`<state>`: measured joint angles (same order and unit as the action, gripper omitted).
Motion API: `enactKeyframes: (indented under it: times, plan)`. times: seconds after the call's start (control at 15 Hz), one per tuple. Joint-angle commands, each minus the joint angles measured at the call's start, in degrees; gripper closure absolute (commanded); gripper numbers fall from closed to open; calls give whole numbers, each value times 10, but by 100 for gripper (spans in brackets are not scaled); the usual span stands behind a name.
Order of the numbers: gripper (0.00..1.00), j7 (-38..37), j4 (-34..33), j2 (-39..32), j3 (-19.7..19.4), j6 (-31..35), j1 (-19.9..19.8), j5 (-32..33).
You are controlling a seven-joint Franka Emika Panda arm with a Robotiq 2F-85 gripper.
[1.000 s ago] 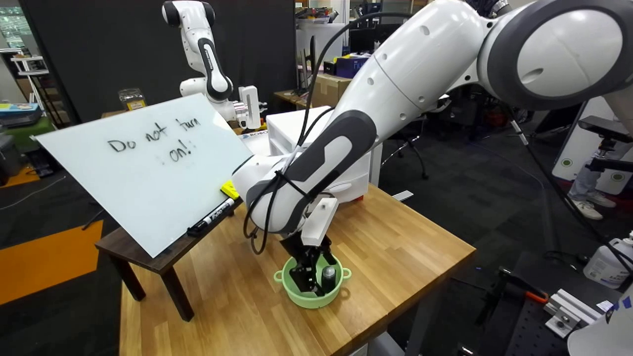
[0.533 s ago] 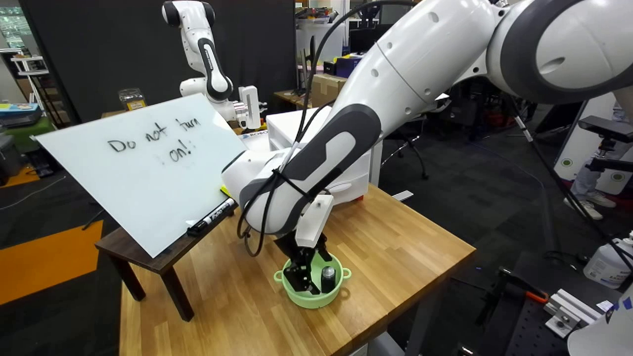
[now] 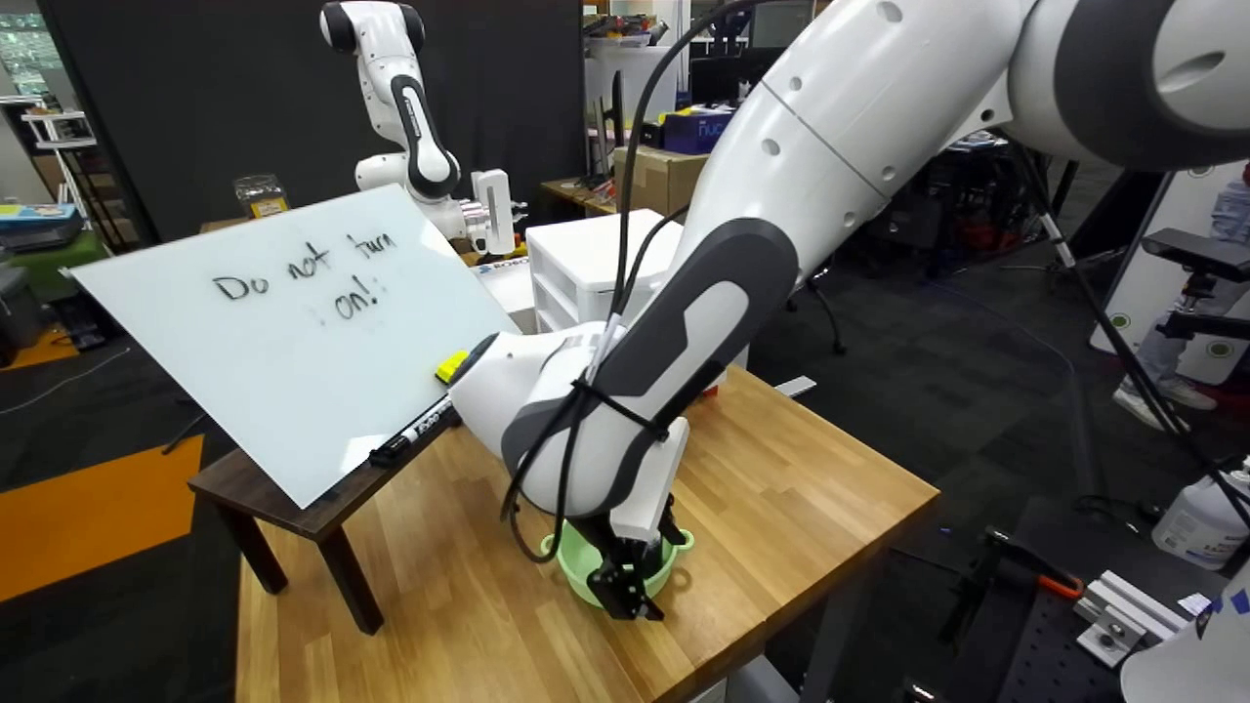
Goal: Put the black shaker in the green bowl
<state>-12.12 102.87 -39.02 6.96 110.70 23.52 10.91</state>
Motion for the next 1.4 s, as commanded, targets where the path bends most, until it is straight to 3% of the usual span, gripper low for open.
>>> enactKeyframes:
  times: [0.0,0.47,0.8,1.0,1.07,1.33]
  plan:
    - [0,-38,123,67,9,91,-4,3]
    - [0,-80,299,135,25,275,-3,-7]
    - [0,-91,375,161,27,378,6,-4]
    - [0,-74,399,170,43,416,-7,-32]
    - [0,-81,374,151,30,387,7,-16]
    - [0,-81,384,157,32,400,6,-27]
